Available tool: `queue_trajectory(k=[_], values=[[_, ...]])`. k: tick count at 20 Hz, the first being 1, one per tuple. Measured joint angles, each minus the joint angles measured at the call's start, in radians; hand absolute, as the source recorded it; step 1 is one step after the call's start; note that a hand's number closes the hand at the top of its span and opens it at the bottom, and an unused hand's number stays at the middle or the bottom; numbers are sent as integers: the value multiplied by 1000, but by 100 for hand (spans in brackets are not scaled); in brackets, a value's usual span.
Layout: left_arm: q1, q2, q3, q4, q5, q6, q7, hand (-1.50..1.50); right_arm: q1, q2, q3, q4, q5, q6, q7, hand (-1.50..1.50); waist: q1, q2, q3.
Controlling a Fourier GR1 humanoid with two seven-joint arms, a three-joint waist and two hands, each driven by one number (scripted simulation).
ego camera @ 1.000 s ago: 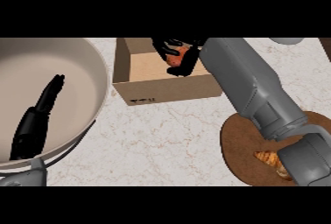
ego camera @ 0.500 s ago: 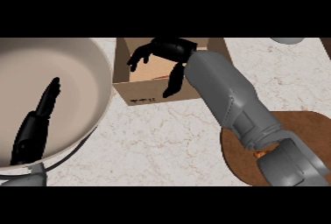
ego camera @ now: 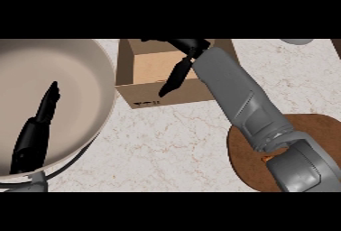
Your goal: Pick the sweet potato from the cutting board and place it in the cardboard box
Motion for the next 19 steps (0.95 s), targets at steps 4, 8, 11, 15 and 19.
queue_trajectory(k=[4, 8, 11, 15, 19], values=[[4, 1, -10, -9, 4, 8, 2, 0, -20, -49, -90, 24, -88, 59, 44, -150, 4, 8, 0], [6, 1, -23, -20, 3, 17, 0, 0, -29, -119, -157, 41, -151, 75, 87, -150, 11, 19, 0], [6, 0, -32, -29, 5, 24, -3, 0, -38, -185, -191, 50, -183, 85, 119, -150, 19, 29, -1], [6, 1, -44, -37, 12, 29, -13, 0, -33, -268, -225, 60, -215, 118, 146, -150, 32, 41, -2], [3, 2, -58, -45, 16, 33, -21, 0, -30, -331, -237, 55, -226, 152, 155, -150, 45, 56, 0]])
